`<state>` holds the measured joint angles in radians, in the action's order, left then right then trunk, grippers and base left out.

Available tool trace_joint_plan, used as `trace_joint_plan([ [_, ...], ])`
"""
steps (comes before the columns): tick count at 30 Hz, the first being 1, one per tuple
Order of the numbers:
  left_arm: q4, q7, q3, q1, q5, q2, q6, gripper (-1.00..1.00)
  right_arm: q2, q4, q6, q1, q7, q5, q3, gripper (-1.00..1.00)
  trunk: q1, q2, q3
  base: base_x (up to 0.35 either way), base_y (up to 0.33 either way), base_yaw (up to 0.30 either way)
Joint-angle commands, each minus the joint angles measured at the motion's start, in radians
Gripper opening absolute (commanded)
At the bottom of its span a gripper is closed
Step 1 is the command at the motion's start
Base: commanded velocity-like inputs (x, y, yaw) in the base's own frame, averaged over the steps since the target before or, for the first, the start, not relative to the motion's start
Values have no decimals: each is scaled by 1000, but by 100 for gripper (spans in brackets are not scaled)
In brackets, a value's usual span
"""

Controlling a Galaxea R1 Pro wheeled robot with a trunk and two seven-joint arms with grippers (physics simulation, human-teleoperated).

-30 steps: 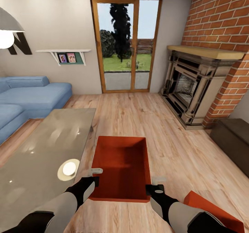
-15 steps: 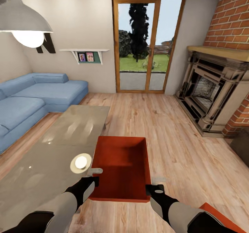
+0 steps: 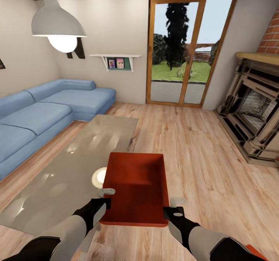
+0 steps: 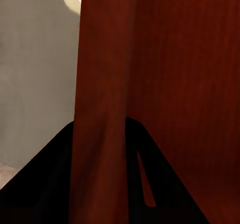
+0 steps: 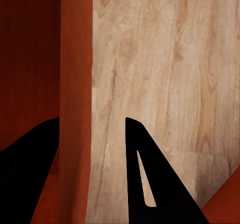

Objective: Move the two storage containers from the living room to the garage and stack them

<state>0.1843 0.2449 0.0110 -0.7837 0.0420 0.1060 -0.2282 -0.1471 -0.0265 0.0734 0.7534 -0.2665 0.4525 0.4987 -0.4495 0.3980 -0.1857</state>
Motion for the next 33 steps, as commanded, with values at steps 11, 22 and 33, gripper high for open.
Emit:
trace_joint_plan([
  [11, -2, 26, 0, 0, -5, 0, -8, -100, 0, -3, 19, 1, -3, -2, -10, -100, -1, 2, -2, 0, 0, 288],
  [22, -2, 26, 0, 0, -5, 0, -8, -100, 0, -2, 19, 1, -3, -2, -10, -100, -1, 2, -2, 0, 0, 288],
  [33, -2, 26, 0, 0, -5, 0, -7, -100, 0, -2, 19, 1, -3, -3, -10, -100, -1, 2, -2, 0, 0, 288],
])
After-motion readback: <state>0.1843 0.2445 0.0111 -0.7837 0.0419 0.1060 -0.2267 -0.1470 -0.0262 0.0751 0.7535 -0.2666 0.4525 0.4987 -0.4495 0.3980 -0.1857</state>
